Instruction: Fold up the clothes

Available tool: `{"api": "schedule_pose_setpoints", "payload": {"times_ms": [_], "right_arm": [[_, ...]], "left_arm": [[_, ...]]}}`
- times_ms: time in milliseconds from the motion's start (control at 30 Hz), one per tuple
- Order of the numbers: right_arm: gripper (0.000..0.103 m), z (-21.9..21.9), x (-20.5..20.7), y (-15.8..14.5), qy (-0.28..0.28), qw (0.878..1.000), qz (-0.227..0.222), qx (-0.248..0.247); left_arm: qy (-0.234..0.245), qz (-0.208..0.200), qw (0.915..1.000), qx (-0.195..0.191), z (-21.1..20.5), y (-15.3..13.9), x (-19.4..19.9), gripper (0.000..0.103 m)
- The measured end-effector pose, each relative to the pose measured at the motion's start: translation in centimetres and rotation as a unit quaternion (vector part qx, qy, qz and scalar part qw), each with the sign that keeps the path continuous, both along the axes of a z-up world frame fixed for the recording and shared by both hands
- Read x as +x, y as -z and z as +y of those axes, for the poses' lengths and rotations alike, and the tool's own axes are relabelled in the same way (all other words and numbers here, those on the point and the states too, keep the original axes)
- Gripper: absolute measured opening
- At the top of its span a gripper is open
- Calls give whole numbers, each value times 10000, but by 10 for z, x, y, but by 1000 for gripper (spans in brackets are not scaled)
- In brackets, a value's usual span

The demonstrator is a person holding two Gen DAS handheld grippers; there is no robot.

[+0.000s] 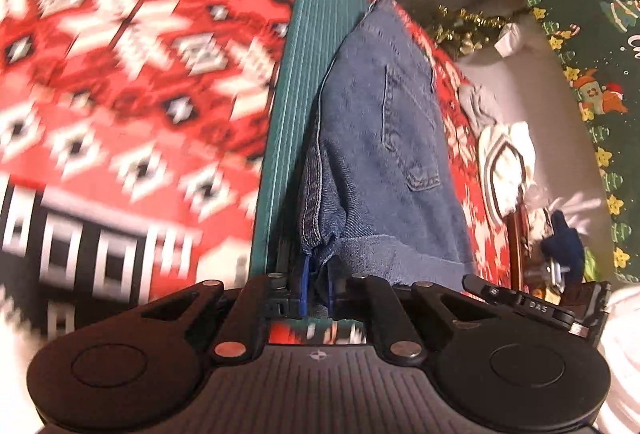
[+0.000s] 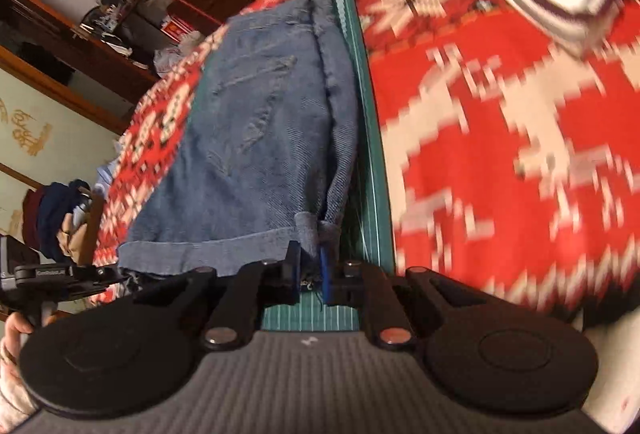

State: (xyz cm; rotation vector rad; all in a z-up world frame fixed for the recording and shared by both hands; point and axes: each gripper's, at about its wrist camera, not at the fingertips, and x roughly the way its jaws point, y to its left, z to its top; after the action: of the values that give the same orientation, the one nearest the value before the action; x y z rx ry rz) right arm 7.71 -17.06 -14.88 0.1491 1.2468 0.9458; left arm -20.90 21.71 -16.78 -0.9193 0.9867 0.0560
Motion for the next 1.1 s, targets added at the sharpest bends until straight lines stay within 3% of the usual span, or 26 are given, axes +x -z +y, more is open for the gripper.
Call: {"api": "schedule_pose_setpoints", "payload": {"times_ms": [100,200,300,467,733,867,1000,1100], "right_arm": [[12,-9,-15,1,25,10000,-59,25],[22,-18,-17,-3,257,9996,-118,28],[24,-25,-14,-17,316,9990,-322,45],[24,-15,14,-40,246,9973,-691,12],[33,68,67,-48,19,9913,-1301,216],[33,119,94,-41,-251,9831,-1725,553],[33,163,117,-25,-440,9811,-1833,430],[33,182,126,-10,-577,9815,-1813,217]], "left_arm": [[117,-70,9999,65,-4,-1,-7,14],[81,-136,9995,273,-1,-13,-11,18],[-58,-379,9980,493,5,-30,-21,34],[-308,-536,9960,647,22,-48,-16,32],[68,-657,9923,1050,27,-50,91,35],[-12,-902,9914,951,38,-39,136,36],[-72,-1000,9927,666,45,-27,166,36],[2,-852,9930,813,43,-18,182,33]]}}
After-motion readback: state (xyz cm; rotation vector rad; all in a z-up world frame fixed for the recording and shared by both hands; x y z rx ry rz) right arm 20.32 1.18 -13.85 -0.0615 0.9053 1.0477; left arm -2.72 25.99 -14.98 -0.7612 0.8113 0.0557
